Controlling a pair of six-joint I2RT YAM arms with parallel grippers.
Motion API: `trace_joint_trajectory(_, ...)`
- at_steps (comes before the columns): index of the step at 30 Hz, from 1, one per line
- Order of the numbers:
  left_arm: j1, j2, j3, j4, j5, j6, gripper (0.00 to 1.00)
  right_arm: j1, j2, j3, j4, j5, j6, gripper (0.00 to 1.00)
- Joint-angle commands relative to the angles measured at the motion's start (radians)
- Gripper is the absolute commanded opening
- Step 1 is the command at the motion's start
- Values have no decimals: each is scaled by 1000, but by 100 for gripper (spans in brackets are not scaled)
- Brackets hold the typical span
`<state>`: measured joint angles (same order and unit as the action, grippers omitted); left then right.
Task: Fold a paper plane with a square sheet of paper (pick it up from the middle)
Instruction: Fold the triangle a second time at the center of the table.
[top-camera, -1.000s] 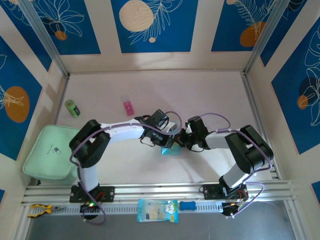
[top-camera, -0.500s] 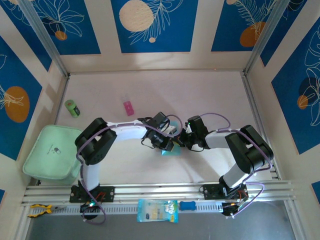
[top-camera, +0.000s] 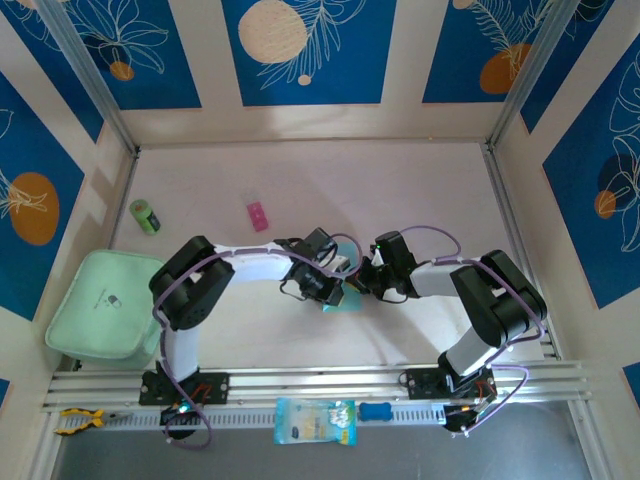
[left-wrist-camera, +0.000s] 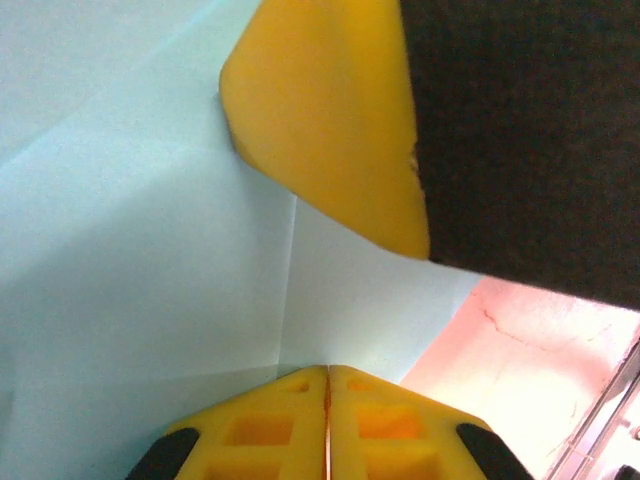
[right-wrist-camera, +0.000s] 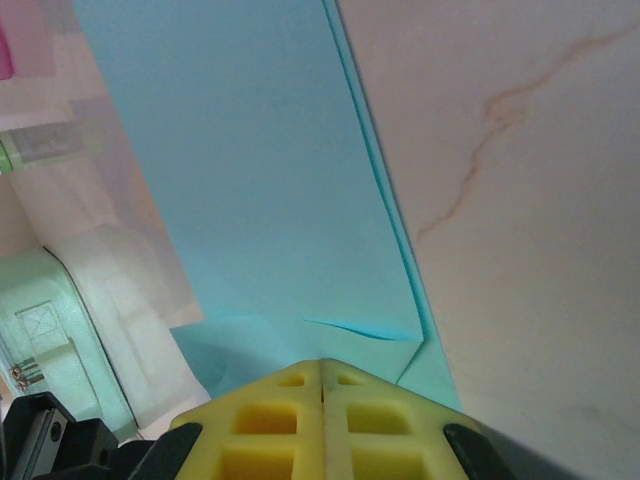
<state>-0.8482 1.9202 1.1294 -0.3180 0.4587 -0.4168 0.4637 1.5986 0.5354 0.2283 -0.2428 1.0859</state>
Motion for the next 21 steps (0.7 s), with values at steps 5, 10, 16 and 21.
trace_joint_trajectory(5,1,-46,-67,-46,-47,20,9,1,22,-6,-125,49,-9,0)
trace_joint_trajectory(10,2,-68,-103,-31,-49,9,10,1,28,-3,-133,50,-15,0)
trace_joint_trajectory(16,15,-94,-147,11,-22,-17,10,0,27,-2,-138,50,-20,0)
trace_joint_trajectory(21,43,-113,-195,49,0,-51,10,0,21,-3,-143,52,-21,0)
